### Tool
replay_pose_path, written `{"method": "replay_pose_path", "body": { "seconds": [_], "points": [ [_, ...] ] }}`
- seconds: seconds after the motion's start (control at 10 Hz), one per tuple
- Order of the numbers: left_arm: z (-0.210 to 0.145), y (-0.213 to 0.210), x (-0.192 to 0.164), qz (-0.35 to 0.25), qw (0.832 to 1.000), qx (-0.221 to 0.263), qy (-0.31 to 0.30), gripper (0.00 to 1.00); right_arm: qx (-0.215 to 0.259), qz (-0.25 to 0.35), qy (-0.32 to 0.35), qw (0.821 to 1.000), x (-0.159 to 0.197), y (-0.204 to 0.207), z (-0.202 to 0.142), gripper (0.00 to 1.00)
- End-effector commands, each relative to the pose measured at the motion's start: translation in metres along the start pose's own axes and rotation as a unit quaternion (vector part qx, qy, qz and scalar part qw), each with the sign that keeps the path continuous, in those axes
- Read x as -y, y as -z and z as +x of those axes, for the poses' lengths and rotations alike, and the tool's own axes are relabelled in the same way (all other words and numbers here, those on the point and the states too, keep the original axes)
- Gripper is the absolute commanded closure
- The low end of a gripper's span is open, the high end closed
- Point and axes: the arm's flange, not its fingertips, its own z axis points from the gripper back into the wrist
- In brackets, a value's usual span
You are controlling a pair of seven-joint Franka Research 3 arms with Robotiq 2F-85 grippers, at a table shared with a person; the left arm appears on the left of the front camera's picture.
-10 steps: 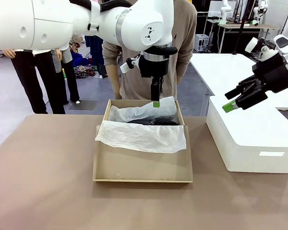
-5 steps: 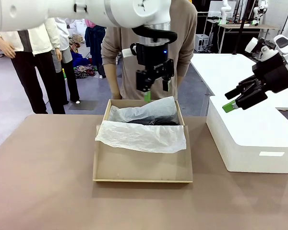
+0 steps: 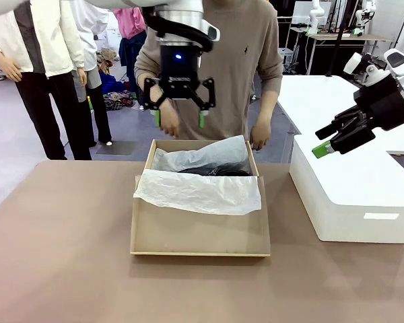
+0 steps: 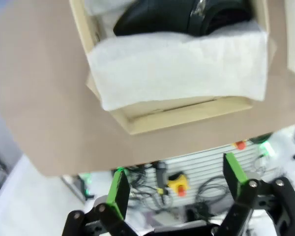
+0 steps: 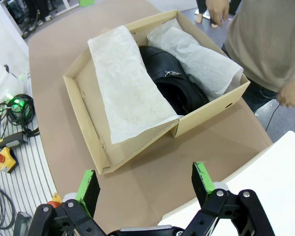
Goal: Pack the shoes into the box.
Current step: Close the Shoes Box.
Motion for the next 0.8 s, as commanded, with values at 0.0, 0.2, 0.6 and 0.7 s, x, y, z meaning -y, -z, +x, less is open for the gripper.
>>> {"method": "replay_pose_path", "body": {
  "seconds": [0.0,0.2,0.6,0.7],
  "points": [
    [-0.014,0.006,-0.056,-0.063,0.989,0.005,0.132,0.00,0.020,0.006,-0.010,1.000,0.002,0.003,0.000,0.00],
    [-0.023,0.006,-0.101,-0.106,0.974,0.032,0.196,0.00,0.020,0.006,-0.010,1.000,0.002,0.003,0.000,0.00],
    [-0.006,-0.014,-0.098,-0.088,0.977,0.045,0.187,0.00,0.020,0.006,-0.010,1.000,0.002,0.003,0.000,0.00],
    [-0.006,-0.014,-0.098,-0.088,0.977,0.045,0.187,0.00,0.020,0.006,-0.010,1.000,0.002,0.003,0.000,0.00]
  ]
}}
